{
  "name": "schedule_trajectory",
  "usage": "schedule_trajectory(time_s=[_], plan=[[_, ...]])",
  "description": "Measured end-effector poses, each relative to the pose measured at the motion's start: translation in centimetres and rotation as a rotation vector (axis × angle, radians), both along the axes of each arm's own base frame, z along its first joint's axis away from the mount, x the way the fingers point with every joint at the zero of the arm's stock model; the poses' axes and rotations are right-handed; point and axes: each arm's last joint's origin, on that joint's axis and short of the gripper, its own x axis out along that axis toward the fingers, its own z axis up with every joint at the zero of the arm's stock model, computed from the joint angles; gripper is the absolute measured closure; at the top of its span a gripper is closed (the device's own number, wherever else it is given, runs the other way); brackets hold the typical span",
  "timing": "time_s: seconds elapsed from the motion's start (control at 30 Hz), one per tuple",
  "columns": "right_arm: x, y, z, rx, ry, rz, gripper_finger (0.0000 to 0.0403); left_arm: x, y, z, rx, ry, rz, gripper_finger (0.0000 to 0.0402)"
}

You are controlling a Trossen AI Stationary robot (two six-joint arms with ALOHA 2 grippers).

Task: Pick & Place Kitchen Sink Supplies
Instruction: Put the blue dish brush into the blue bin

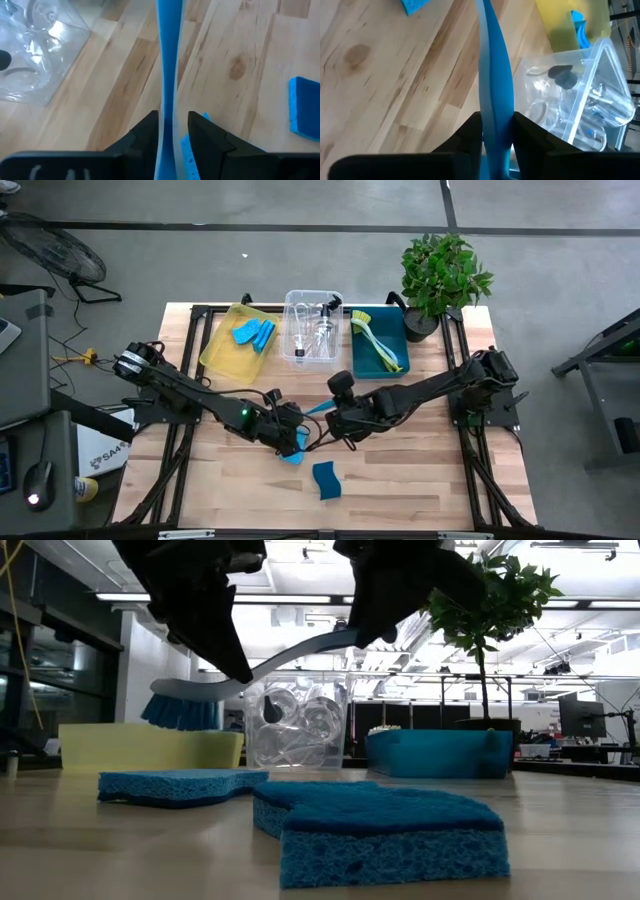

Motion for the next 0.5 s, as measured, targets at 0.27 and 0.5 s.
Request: schedule_trajectory(time_s=[0.27, 0.5], plan=[[-0.9, -0.4, -0.4, 0.022, 0.064, -0.092, 0.0324, 0.1, -0.2, 1.0, -0.035, 0.002, -0.044, 0.0299], [-2.4, -0.9, -1.0, 0.010, 0.104, -0.287, 0.0324, -0.1, -0.3, 2.5, 0.061, -0.005, -0.002, 0.0298]])
